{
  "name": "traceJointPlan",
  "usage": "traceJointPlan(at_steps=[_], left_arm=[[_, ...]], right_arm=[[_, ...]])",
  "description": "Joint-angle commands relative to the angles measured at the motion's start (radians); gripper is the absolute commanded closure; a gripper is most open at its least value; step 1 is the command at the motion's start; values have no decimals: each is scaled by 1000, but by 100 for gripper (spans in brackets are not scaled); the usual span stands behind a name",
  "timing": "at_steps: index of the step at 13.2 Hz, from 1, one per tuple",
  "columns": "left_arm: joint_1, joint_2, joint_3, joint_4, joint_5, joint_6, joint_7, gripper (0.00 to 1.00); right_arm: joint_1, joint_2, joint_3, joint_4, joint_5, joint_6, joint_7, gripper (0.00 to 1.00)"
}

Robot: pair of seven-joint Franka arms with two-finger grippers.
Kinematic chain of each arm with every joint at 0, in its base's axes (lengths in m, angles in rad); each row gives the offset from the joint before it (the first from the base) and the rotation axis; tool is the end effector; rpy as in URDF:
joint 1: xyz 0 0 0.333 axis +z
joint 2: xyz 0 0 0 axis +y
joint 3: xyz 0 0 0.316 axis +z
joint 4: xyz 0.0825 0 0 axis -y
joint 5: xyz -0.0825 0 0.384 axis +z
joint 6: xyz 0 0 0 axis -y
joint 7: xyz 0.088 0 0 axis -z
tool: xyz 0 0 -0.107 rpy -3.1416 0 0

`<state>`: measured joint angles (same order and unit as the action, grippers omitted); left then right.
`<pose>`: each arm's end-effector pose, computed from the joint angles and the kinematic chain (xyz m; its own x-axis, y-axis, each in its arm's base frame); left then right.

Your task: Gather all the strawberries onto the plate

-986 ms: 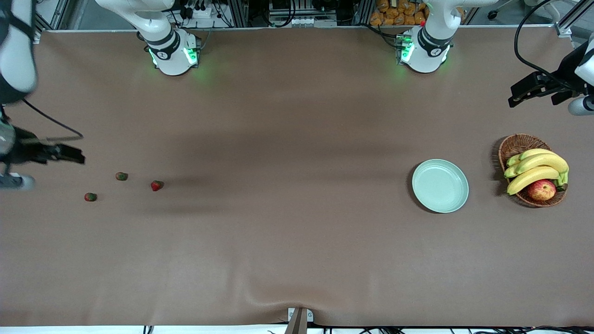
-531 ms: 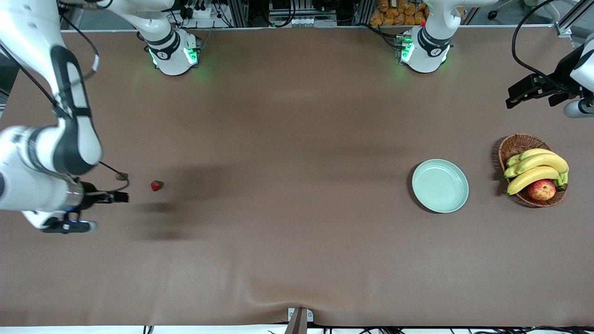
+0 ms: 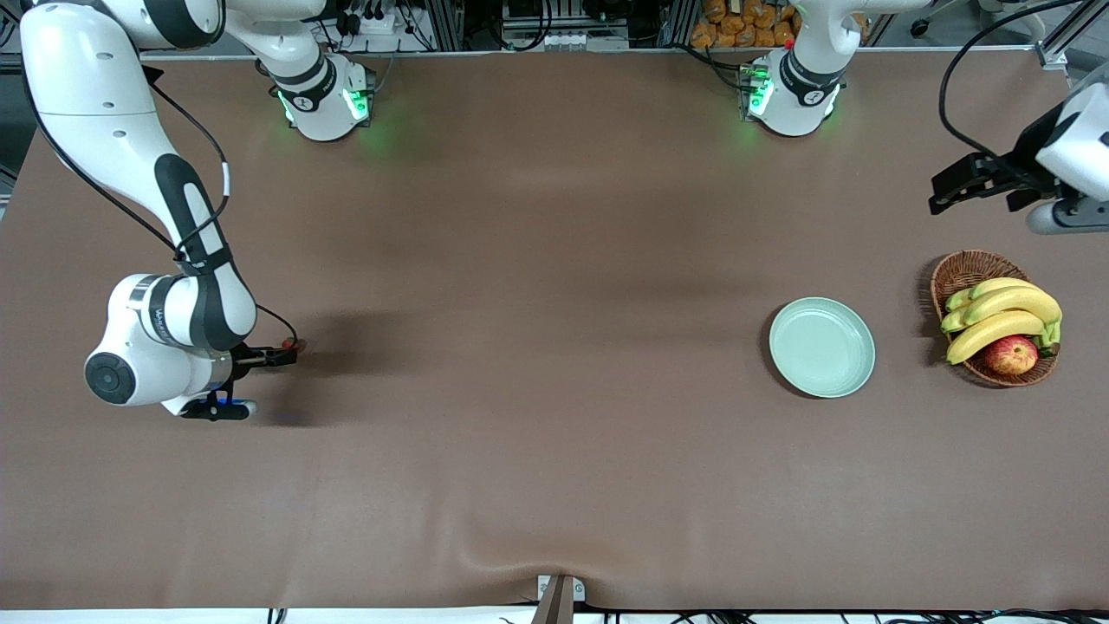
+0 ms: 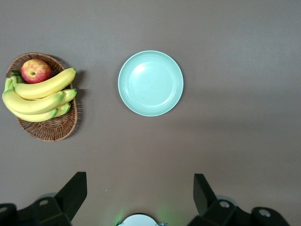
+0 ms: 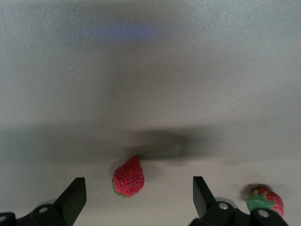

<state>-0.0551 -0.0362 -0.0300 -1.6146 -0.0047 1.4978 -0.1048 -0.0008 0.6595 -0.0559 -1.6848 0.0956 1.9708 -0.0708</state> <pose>0.5327 -0.0463 0.6176 0.9966 0.0197 -0.0805 0.0194 -0.9998 -0.0048 0.6338 -0.0272 0.1918 0.9325 -0.0210 -0.3606 -0.0456 -0.9972 -0.0599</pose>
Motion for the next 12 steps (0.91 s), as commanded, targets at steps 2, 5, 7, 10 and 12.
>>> traceJointPlan(at_steps=[2, 5, 7, 10, 12], left_arm=[[-3, -11, -7, -47, -6, 48, -15, 0], [-6, 1, -14, -86, -6, 105, -15, 0], [-6, 16, -25, -102, -6, 142, -15, 0], [-9, 59, -44, -100, -9, 168, -16, 0], [-11, 82, -48, -100, -9, 189, -16, 0]], right_arm=[[22, 2, -5, -16, 13, 7, 8, 3], [31, 15, -5, -18, 12, 3, 8, 14], [31, 15, -5, -19, 12, -3, 0, 32], [33, 19, -5, -26, 12, 3, -6, 66], [39, 22, -5, -27, 12, 5, -6, 88]])
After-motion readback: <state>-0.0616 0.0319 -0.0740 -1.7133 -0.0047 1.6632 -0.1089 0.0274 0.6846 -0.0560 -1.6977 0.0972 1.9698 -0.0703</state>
